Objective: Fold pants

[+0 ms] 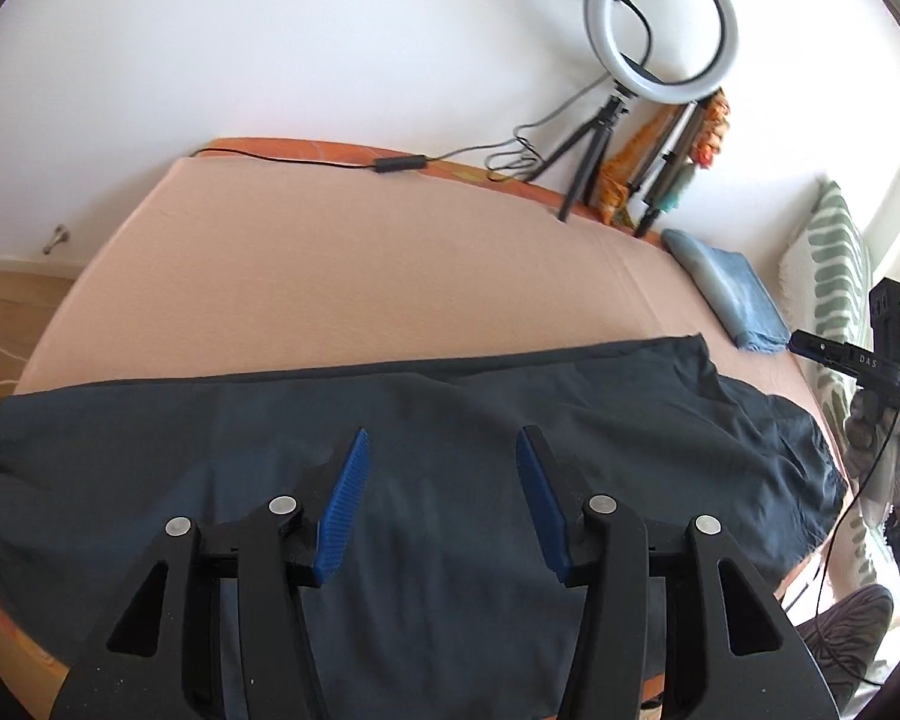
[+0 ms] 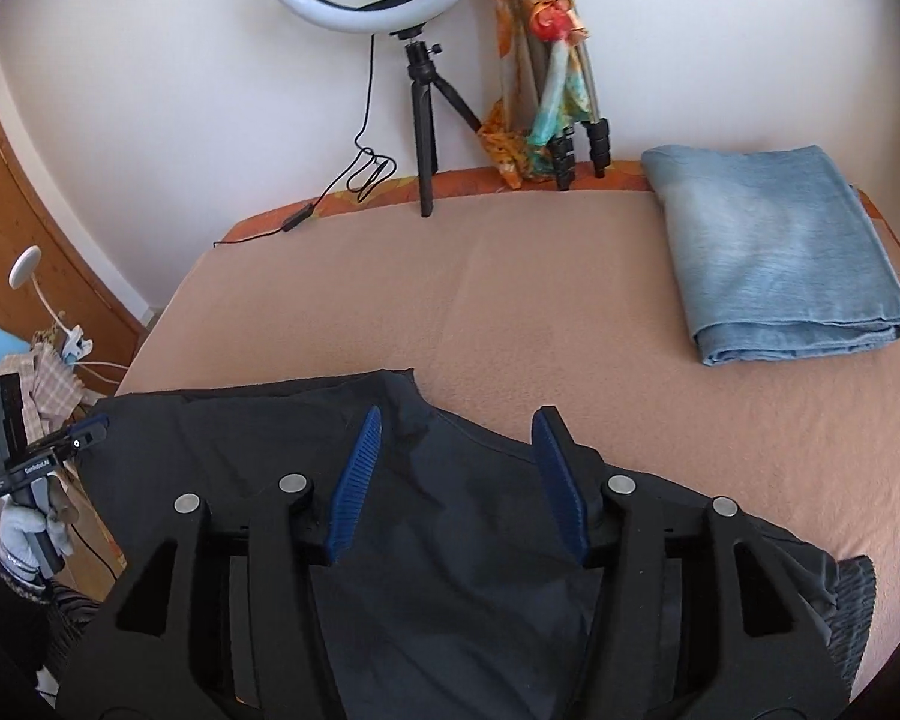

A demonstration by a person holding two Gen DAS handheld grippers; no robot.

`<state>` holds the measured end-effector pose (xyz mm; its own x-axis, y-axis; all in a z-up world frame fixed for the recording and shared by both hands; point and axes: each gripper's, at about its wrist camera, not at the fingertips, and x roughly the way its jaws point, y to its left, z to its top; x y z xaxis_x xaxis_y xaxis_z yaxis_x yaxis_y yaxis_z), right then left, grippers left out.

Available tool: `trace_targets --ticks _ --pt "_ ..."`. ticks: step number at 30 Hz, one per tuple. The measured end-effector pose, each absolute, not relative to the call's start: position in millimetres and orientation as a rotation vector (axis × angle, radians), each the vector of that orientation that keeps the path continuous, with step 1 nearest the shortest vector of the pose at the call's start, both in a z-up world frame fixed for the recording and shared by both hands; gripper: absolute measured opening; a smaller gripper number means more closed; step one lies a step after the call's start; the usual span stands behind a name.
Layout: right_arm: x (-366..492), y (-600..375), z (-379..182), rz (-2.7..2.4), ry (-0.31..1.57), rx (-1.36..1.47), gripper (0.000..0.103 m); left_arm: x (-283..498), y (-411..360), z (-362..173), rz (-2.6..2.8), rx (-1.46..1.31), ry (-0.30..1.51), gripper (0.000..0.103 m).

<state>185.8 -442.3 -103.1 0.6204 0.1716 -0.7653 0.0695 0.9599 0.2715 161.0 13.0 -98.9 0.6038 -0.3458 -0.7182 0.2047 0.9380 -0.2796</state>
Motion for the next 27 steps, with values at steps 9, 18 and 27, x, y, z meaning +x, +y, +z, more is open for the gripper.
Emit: trace_targets --ticks 9,18,27 --pt "260.3 -395.9 -162.4 0.145 1.080 0.139 0.057 153.0 124.3 -130.8 -0.050 -0.326 0.892 0.050" --pt "274.2 -393.3 -178.4 0.187 1.107 0.130 0.056 155.2 162.4 -164.9 0.045 -0.413 0.941 0.050" --pt "285.4 -368.5 -180.0 0.182 1.104 -0.045 0.004 159.1 173.8 -171.6 0.079 -0.393 0.941 0.049"
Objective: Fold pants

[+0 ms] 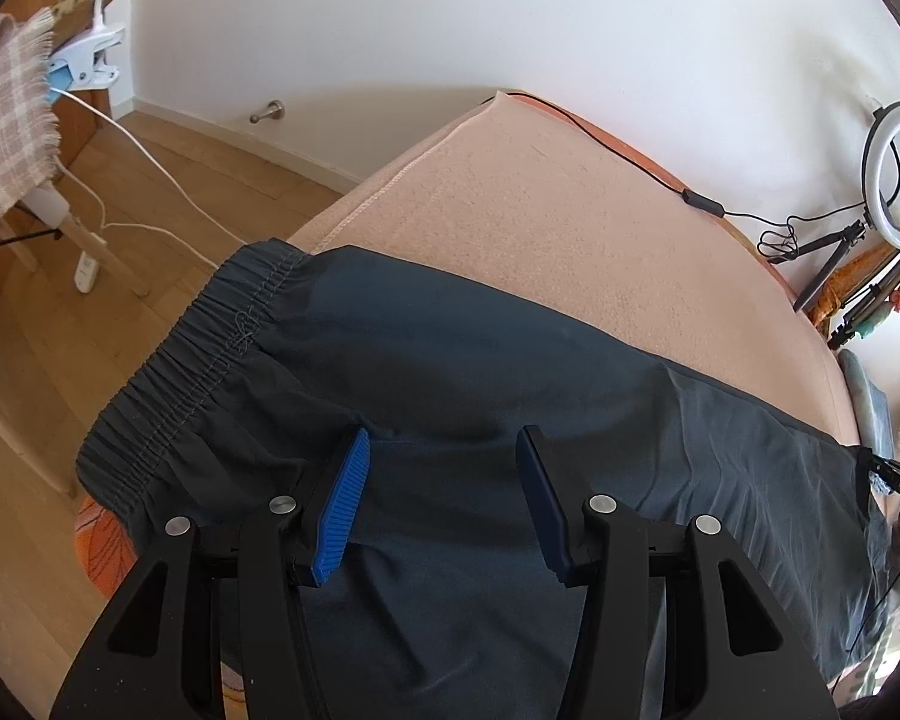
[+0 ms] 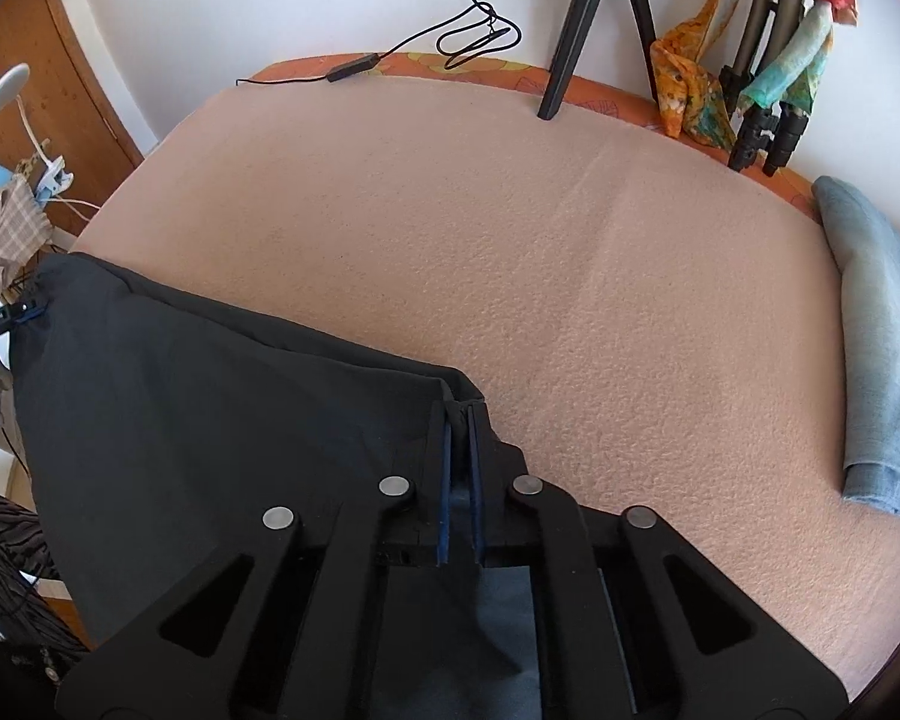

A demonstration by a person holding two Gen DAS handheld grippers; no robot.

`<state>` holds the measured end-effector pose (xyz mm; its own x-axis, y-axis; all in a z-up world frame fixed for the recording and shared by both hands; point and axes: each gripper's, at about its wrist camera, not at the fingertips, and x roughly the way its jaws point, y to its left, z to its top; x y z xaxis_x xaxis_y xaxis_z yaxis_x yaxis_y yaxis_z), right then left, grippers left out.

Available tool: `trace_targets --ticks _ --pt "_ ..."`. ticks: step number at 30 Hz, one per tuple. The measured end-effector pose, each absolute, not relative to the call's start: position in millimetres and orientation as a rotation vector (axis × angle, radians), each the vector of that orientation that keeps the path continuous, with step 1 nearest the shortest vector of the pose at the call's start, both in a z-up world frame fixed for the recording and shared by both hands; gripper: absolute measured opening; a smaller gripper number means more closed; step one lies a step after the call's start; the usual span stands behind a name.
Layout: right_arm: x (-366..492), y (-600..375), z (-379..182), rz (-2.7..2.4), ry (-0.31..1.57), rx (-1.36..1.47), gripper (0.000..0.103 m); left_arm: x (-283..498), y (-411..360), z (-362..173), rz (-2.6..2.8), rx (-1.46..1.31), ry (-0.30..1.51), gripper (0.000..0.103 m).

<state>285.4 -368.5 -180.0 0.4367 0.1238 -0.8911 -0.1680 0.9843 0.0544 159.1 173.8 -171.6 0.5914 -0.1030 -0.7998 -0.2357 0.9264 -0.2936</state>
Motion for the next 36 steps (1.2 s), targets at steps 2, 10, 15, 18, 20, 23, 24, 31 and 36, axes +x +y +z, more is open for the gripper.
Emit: trace_targets --ticks 2,10,15,18,20,23,24,31,36 --pt "292.4 -374.5 -175.9 0.130 1.083 -0.068 0.004 163.5 174.7 -171.6 0.084 -0.385 0.943 0.049" --pt "306.1 -383.2 -194.5 0.117 1.125 -0.052 0.004 169.8 183.0 -166.1 0.093 -0.429 0.943 0.049" --pt "303.3 -384.9 -191.7 0.106 1.143 -0.004 0.016 151.0 203.0 -130.9 0.122 -0.454 0.846 0.050" --pt "292.0 -380.5 -177.7 0.110 1.108 0.019 0.040 128.6 227.8 -114.8 0.158 -0.522 0.789 0.050" --pt "281.3 -373.5 -166.7 0.106 1.070 -0.007 0.049 113.2 243.9 -110.5 0.170 -0.580 0.769 0.051" --pt "266.2 -363.8 -152.7 0.116 1.036 -0.013 0.051 94.7 262.7 -113.9 0.184 -0.659 0.760 0.057" --pt "261.3 -361.3 -147.7 0.123 1.026 -0.002 0.051 93.1 266.2 -116.7 0.180 -0.686 0.774 0.057" --pt "223.4 -341.4 -116.6 0.181 0.934 0.096 0.054 79.8 274.8 -152.2 0.154 -0.821 0.848 0.057" --pt "206.9 -315.4 -111.4 0.255 0.917 0.158 0.055 75.7 287.3 -177.5 0.139 -0.933 0.863 0.057"
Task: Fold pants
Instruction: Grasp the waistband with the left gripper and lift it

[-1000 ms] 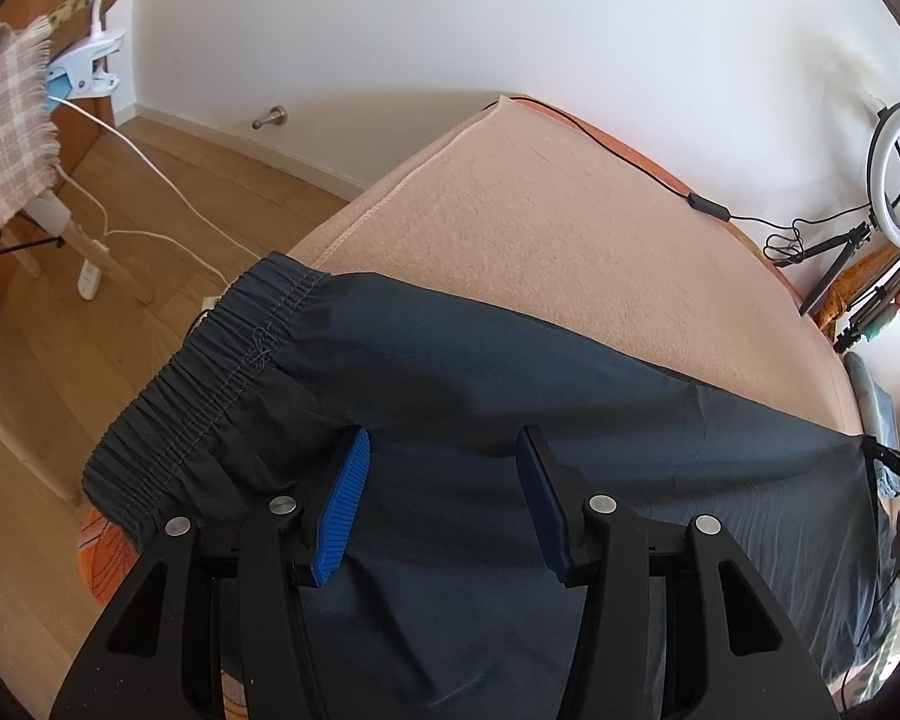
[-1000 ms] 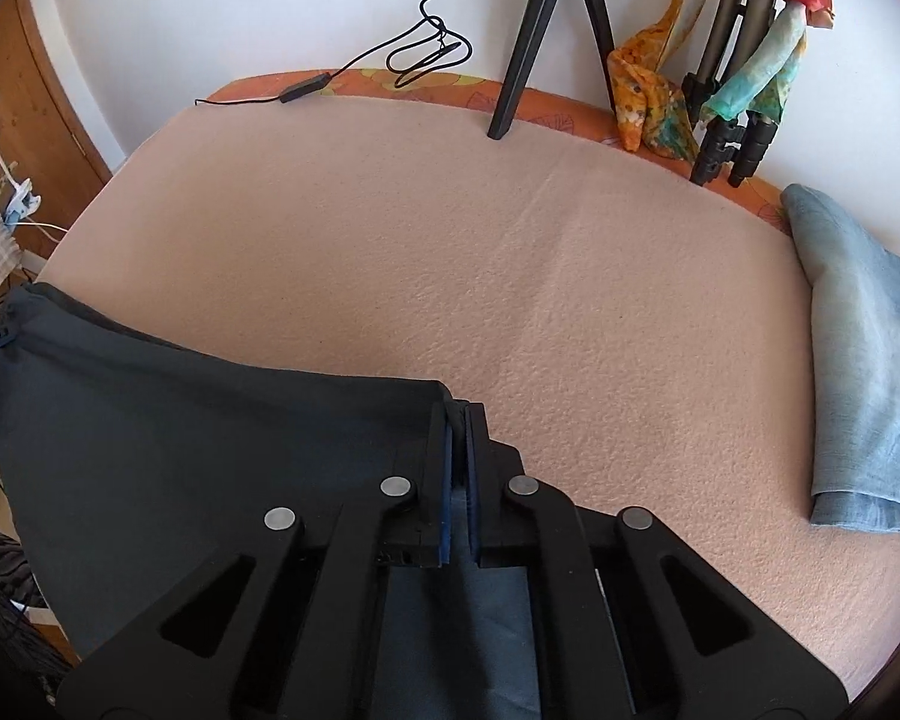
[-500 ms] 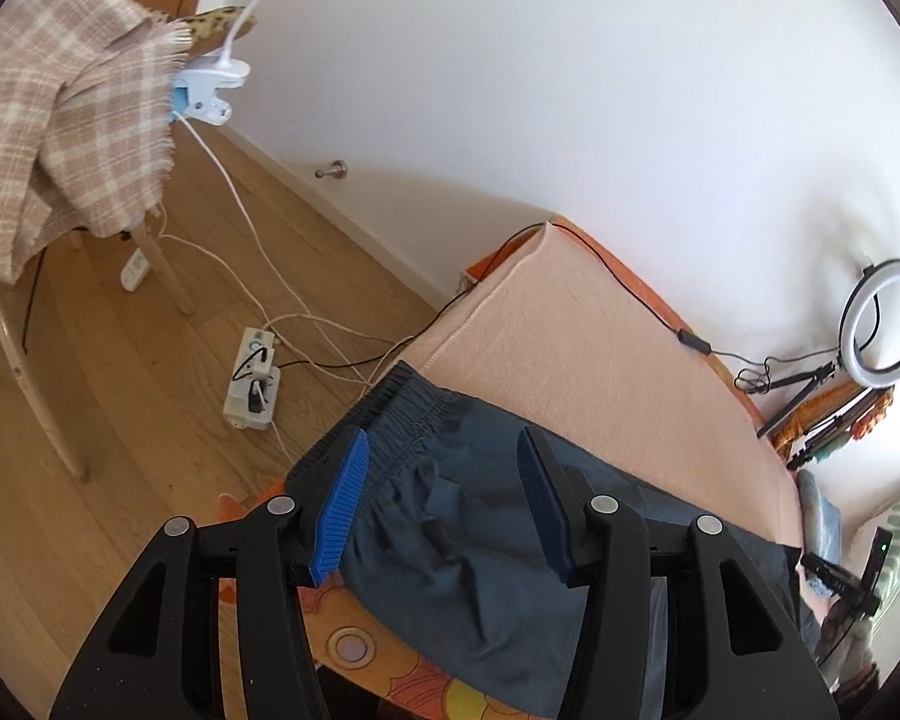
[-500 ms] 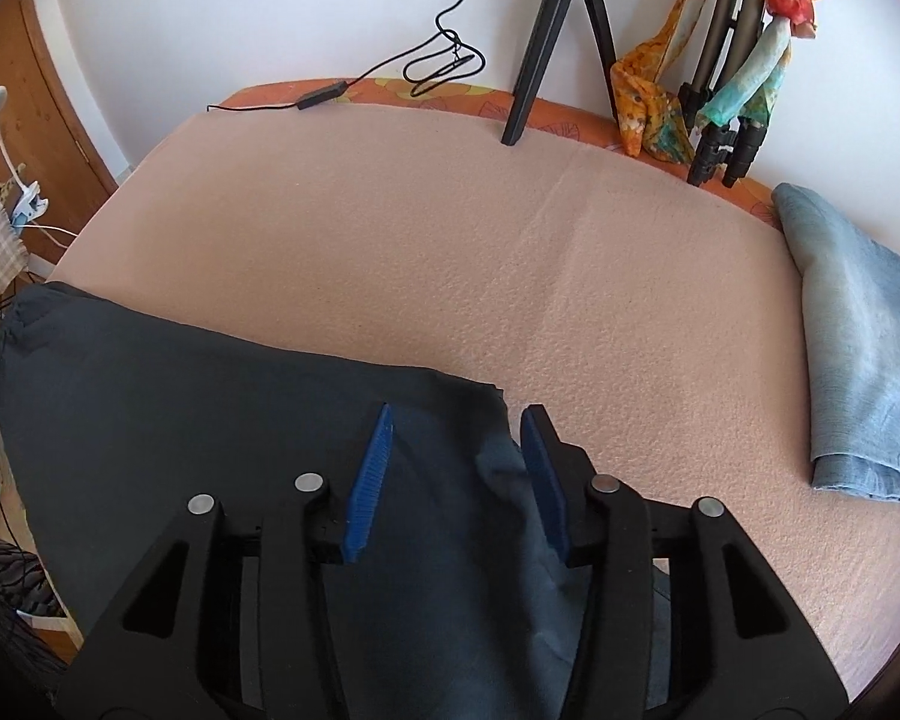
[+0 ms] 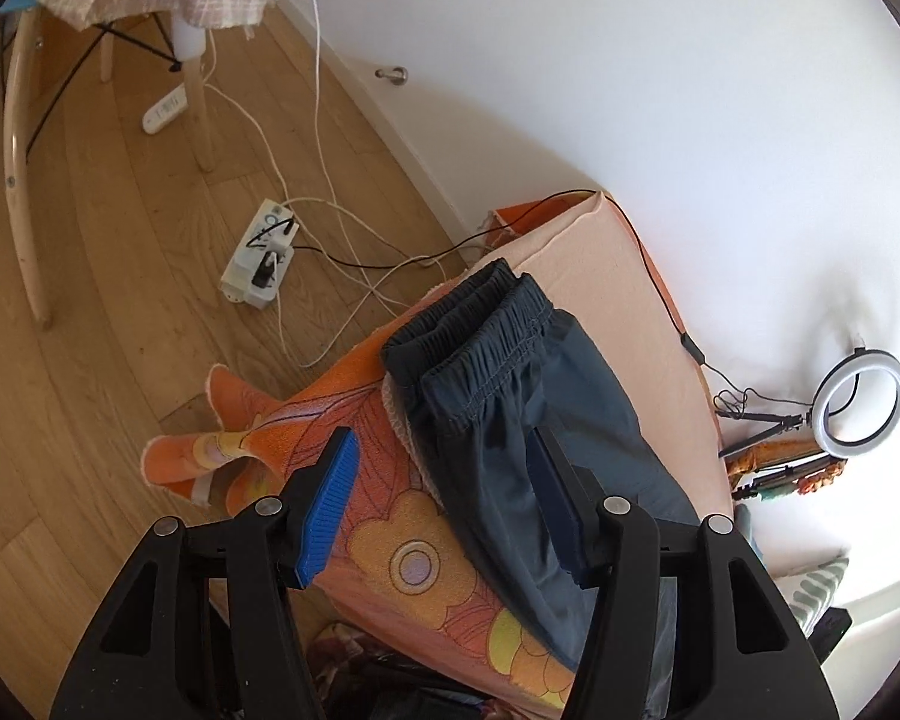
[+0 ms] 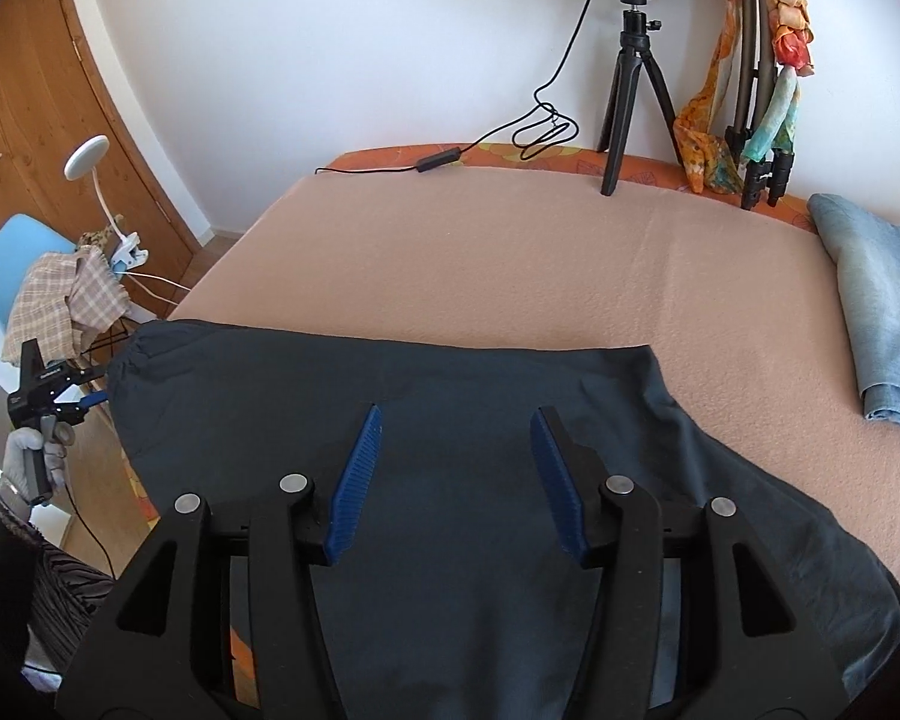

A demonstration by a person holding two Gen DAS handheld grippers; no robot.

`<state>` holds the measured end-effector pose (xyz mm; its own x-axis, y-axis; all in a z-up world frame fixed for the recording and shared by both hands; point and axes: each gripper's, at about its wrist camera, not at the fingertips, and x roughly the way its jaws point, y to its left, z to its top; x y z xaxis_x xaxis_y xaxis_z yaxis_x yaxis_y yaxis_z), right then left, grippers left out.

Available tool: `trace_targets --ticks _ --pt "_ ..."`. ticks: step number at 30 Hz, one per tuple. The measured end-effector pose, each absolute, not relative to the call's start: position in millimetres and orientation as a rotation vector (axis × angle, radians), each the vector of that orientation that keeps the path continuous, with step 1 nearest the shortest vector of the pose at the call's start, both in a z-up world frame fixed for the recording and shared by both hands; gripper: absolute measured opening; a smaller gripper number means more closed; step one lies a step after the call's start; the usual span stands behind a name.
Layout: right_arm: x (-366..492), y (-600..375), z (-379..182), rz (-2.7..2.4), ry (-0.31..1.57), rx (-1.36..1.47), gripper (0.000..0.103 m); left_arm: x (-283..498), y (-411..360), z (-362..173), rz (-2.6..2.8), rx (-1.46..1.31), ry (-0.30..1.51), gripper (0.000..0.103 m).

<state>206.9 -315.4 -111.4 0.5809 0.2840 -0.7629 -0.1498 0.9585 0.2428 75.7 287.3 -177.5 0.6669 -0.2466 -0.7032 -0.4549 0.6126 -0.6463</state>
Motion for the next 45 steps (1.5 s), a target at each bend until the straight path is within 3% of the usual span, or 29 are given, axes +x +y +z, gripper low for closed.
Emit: trace_targets --ticks 21,24,25,26,27,36,39,45 --pt "215.5 -293.0 -140.5 0.292 0.972 0.220 0.055 116.1 291.6 -185.6 0.154 -0.939 0.847 0.056" --pt "217.6 -292.3 -144.7 0.293 0.988 0.217 0.055 118.6 289.4 -184.2 0.166 -0.925 0.841 0.050" --pt "218.1 -291.7 -145.9 0.291 0.992 0.214 0.055 118.6 287.2 -182.0 0.173 -0.906 0.836 0.043" --pt "218.4 -291.4 -147.1 0.288 0.994 0.213 0.055 118.3 285.2 -179.5 0.177 -0.889 0.829 0.026" --pt "218.9 -291.3 -148.0 0.287 0.998 0.214 0.055 118.3 283.1 -177.2 0.174 -0.877 0.824 0.024" --pt "221.6 -287.1 -148.5 0.300 1.002 0.218 0.055 123.7 281.3 -185.6 0.192 -0.854 0.830 0.024" --pt "221.1 -283.5 -148.2 0.307 1.001 0.214 0.055 126.6 271.9 -174.3 0.180 -0.771 0.799 0.017" --pt "219.4 -281.2 -149.2 0.311 1.002 0.216 0.055 130.9 244.4 -144.4 0.133 -0.611 0.748 0.016"
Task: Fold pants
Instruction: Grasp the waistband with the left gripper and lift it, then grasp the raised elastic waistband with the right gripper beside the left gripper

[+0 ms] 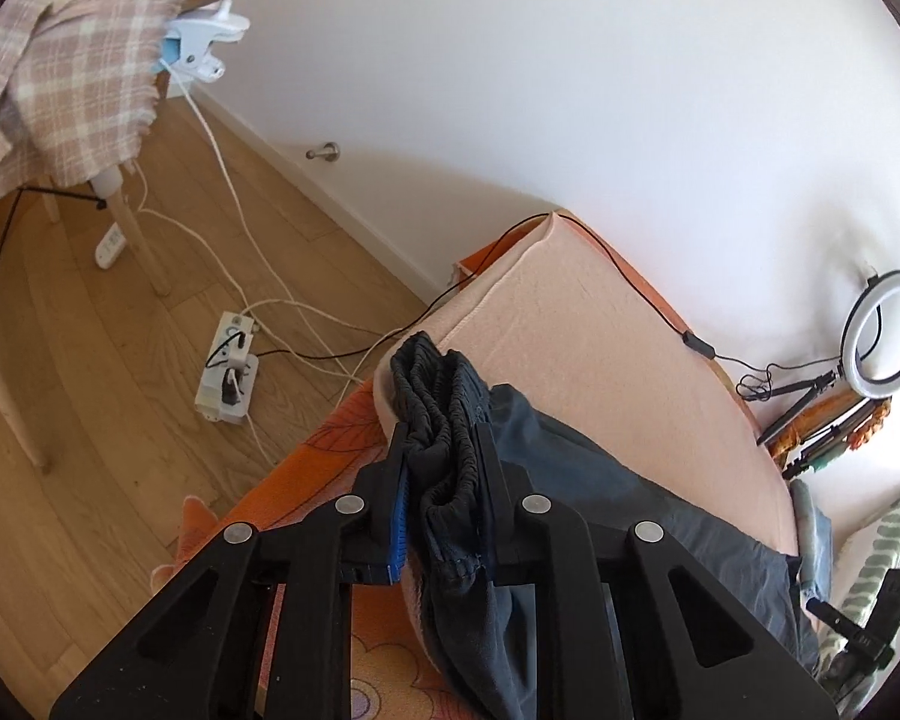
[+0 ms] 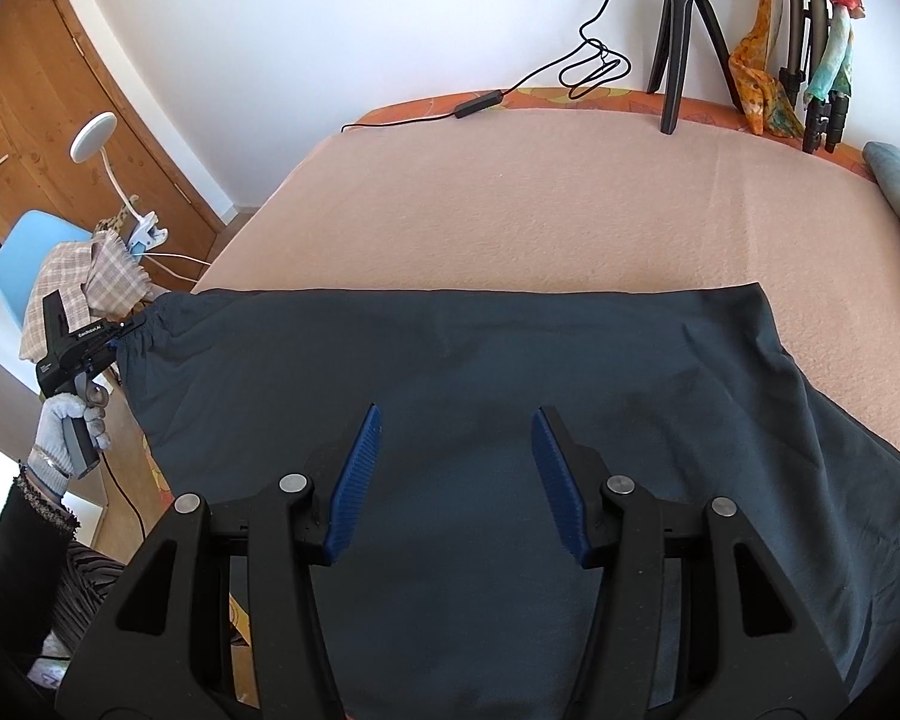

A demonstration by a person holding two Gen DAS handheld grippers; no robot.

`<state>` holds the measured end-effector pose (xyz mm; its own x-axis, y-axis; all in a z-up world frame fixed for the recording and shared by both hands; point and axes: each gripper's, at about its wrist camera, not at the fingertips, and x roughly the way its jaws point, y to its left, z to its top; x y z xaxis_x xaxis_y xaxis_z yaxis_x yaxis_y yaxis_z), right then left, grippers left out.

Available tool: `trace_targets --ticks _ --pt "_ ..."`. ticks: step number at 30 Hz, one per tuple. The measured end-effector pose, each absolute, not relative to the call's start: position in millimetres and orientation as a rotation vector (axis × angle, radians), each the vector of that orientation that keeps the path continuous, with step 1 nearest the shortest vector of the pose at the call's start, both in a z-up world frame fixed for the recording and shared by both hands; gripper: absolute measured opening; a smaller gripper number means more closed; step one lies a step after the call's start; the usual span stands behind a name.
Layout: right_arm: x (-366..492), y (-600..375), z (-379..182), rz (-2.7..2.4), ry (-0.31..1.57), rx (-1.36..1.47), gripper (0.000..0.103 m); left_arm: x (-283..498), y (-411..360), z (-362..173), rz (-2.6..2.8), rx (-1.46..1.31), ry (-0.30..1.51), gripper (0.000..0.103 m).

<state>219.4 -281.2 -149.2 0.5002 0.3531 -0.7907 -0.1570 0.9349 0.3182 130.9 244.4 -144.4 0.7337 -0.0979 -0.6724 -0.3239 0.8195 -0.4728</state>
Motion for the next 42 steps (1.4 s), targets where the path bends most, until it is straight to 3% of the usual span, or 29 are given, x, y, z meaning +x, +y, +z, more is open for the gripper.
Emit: trace_targets --ticks 7,14,22,26,32,35,42 --pt "222.1 -265.8 -146.3 0.350 1.018 0.242 0.055 134.7 184.7 -116.0 0.044 -0.376 0.703 0.016" --pt "237.9 -199.3 -143.5 0.538 1.069 0.332 0.055 140.4 129.5 -119.8 -0.032 -0.193 0.727 0.016" --pt "242.8 -120.2 -151.9 0.655 1.097 0.251 0.055 135.8 184.6 -122.6 0.159 -0.203 0.719 0.016" --pt "240.8 -108.6 -153.0 0.672 1.096 0.236 0.055 126.9 231.4 -143.9 0.233 -0.360 0.756 0.016" --pt "259.0 -87.8 -152.7 0.689 1.114 0.247 0.056 110.0 209.4 -140.7 0.196 -0.281 0.710 0.015" --pt "273.6 -65.2 -152.6 0.721 1.133 0.276 0.067 100.3 193.8 -127.4 0.194 -0.190 0.655 0.015" --pt "328.5 33.6 -163.1 0.846 1.269 0.431 0.068 91.1 174.6 -122.7 0.152 -0.099 0.614 0.015"
